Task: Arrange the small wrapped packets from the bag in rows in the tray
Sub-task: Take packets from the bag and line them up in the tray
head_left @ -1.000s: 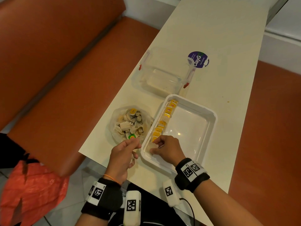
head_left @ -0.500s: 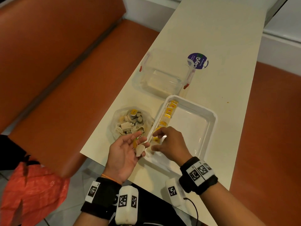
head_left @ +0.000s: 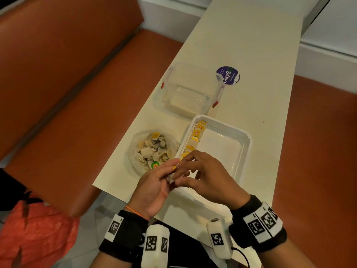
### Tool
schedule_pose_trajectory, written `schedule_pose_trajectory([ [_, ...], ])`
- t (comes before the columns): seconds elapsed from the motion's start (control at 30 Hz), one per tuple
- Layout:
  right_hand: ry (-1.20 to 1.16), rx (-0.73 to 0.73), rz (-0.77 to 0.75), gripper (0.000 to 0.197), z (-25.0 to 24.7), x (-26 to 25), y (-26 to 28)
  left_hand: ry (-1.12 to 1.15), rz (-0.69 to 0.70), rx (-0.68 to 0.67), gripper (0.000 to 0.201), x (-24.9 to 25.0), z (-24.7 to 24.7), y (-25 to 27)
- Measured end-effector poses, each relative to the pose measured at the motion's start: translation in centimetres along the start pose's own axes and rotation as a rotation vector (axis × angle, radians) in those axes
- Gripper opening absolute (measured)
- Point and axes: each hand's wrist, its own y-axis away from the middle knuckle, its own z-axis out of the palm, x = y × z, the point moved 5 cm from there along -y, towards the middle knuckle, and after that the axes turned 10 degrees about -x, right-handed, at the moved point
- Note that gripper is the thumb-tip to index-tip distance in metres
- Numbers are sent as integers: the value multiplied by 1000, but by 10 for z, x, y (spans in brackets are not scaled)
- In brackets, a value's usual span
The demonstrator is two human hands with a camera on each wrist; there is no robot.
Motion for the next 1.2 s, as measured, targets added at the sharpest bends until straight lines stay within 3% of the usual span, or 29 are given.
schedule_pose_trajectory([
  [0.23, -449, 99, 117, 5, -15, 11, 10, -168, -13, -41, 35, -3, 5, 3],
  [0.43, -635, 166, 154, 9, -29, 22, 22, -176, -13, -115, 36, -8, 17, -2],
  [0.63, -652, 353, 151, 12, -45, 25, 33, -226, -80, -251, 40, -16, 37, 2],
  [0.8, -557, 462, 196, 11, -53, 30, 37, -450, -93, -331, 36, -12, 42, 5],
  [1.03, -501, 436, 328, 7, -51, 49, 36, -637, 75, -201, 28, 20, 46, 2],
  [1.2, -554, 460, 377, 5, -48, 58, 37, -763, 131, -207, 26, 23, 51, 0],
])
